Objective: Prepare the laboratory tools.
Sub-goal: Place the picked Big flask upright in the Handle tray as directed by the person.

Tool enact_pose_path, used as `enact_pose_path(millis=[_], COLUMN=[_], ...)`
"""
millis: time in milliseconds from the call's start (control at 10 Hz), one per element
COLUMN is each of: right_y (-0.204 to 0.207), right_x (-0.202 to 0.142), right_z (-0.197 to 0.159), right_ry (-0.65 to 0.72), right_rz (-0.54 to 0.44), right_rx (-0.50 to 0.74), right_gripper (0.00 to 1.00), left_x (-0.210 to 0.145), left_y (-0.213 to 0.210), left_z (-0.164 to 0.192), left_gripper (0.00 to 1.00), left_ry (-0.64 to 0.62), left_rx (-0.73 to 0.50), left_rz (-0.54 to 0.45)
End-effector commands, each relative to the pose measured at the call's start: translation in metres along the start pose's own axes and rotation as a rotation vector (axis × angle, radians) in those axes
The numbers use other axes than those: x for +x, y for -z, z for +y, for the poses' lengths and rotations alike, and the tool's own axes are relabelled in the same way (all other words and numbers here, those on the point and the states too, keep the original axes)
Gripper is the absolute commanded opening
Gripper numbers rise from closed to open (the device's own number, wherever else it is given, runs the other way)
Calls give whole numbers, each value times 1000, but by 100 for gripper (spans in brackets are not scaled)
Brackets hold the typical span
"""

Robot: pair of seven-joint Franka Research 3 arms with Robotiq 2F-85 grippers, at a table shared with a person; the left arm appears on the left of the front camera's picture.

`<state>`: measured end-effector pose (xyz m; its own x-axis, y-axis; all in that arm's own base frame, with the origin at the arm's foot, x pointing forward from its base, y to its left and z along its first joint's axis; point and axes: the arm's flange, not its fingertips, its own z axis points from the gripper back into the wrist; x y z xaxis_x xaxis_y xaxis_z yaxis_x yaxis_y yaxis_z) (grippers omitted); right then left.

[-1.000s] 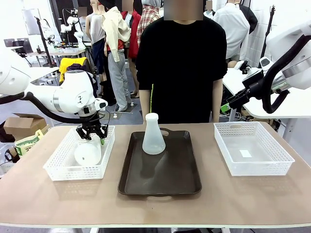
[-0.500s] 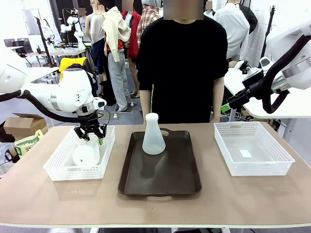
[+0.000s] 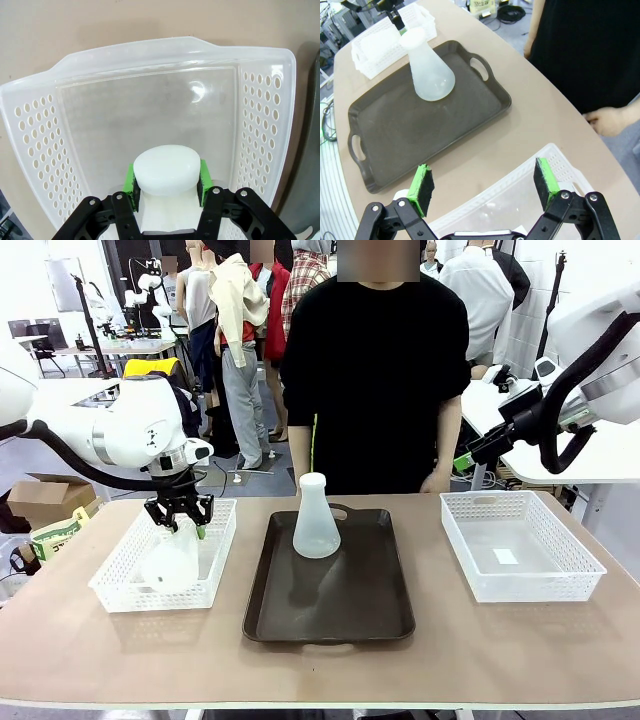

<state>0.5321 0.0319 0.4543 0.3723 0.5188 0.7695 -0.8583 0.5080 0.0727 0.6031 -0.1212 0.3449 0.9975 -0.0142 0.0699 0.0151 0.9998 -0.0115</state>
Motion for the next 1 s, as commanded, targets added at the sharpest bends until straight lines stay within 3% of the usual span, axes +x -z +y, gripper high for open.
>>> enact_pose_path(millis=[0,900], right_y=[-1,-1], right_x=[0,0], right_z=[1,1], right_ry=[7,7], right_rz=[18,18], right_rx=[-1,-1], right_gripper=[100,100], left_x=[-10,-51], left_y=[-8,-79], left_z=[3,7], left_gripper=[0,0], left_ry=[33,114], left_rx=[7,-58], left_rz=[-9,-122])
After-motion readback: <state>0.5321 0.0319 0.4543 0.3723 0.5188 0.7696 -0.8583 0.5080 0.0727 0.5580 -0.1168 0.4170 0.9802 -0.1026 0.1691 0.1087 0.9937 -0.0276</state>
